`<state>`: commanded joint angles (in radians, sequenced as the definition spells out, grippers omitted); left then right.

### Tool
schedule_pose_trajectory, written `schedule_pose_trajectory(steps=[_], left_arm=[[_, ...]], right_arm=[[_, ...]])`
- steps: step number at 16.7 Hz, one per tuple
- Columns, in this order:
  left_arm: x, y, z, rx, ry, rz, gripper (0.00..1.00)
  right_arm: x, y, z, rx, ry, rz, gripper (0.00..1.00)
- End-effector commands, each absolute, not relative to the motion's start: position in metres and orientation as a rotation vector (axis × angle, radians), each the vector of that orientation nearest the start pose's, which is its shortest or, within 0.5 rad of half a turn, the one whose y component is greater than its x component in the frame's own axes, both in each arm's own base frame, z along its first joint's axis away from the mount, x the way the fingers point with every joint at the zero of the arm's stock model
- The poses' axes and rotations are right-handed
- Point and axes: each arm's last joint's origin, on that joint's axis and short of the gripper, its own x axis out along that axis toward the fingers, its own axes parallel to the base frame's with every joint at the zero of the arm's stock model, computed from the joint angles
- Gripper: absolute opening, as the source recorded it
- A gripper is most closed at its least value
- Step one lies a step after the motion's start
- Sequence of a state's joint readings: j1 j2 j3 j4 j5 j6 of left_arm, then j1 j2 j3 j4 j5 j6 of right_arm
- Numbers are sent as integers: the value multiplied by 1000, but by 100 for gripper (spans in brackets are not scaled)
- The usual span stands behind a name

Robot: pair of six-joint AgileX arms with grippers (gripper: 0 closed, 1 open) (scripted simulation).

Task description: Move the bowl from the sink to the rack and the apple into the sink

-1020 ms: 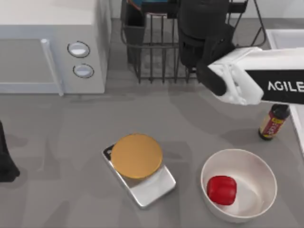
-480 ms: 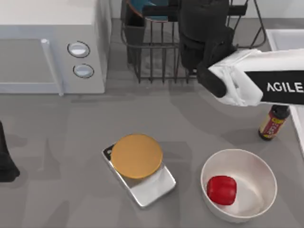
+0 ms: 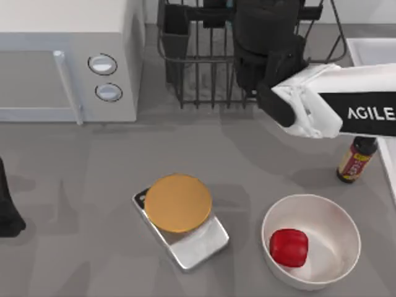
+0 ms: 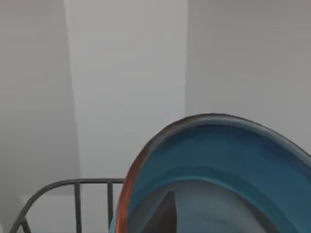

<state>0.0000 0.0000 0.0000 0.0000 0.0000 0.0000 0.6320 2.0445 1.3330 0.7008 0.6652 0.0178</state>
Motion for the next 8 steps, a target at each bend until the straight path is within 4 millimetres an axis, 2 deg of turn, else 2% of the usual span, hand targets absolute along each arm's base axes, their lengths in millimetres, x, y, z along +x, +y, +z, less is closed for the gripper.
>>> schedule_pose_trajectory(steps=[1, 2, 8], left_arm=[[106, -1, 160, 0, 0, 0, 100], [106, -1, 160, 0, 0, 0, 100], [106, -1, 160, 0, 0, 0, 100]], right_arm=[[382, 262, 219, 0, 0, -10, 98], [382, 262, 219, 0, 0, -10, 100], [382, 262, 219, 0, 0, -10, 100]])
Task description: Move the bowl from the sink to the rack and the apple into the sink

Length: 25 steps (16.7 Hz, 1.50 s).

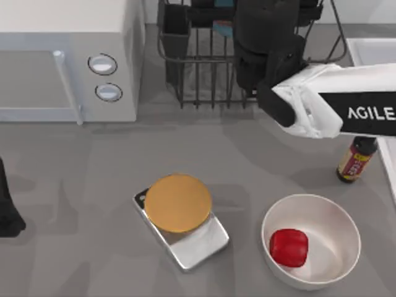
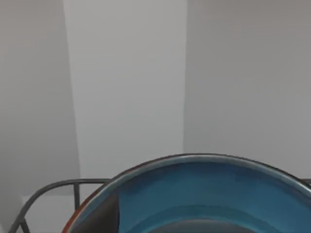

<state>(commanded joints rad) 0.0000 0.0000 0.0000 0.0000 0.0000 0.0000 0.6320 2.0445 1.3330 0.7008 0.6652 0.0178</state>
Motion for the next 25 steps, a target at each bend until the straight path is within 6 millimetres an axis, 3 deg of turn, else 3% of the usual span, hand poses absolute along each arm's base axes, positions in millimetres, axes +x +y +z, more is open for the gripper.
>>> schedule_pose_trajectory(steps=[5, 8, 11, 14, 18, 21, 25], left_arm=[[106, -1, 160, 0, 0, 0, 100], [106, -1, 160, 0, 0, 0, 100], [106, -1, 160, 0, 0, 0, 100], [106, -1, 160, 0, 0, 0, 100], [106, -1, 160, 0, 0, 0, 100], [106, -1, 160, 0, 0, 0, 100], [106, -1, 160, 0, 0, 0, 100]], right_arm=[[380, 254, 220, -11, 15, -7, 100], [372, 223, 230, -31, 49, -9, 100], [349, 179, 254, -33, 62, -9, 100], [308, 130, 285, -16, 38, -8, 100], [227, 69, 306, 16, -42, -5, 100], [168, 36, 292, 27, -98, -2, 100], [119, 12, 240, 16, -109, 0, 100]])
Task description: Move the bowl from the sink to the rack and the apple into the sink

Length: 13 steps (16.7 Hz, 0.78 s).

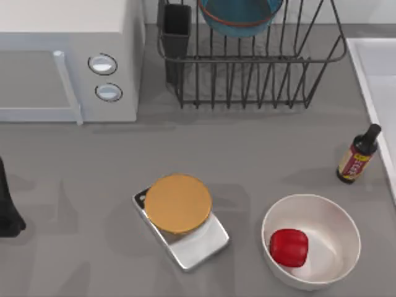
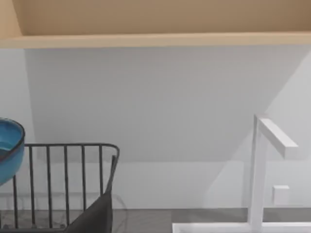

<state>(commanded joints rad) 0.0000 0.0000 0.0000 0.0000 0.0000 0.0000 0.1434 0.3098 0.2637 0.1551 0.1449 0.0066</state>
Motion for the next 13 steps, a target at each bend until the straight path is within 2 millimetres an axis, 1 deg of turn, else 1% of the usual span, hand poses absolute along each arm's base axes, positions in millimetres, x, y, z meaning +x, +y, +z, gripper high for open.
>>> schedule_pose_trajectory(steps=[2, 4, 6, 7, 13], left_arm=[[106, -1, 160, 0, 0, 0, 100], [106, -1, 160, 0, 0, 0, 100], [106, -1, 160, 0, 0, 0, 100], [106, -1, 160, 0, 0, 0, 100], [106, -1, 160, 0, 0, 0, 100]], right_arm=[[110, 6, 209, 7, -83, 0, 100], [106, 2, 182, 2, -43, 0, 100], [106, 0, 165, 0, -9, 0, 100], [106, -1, 161, 0, -1, 0, 100], [106, -1, 160, 0, 0, 0, 100]])
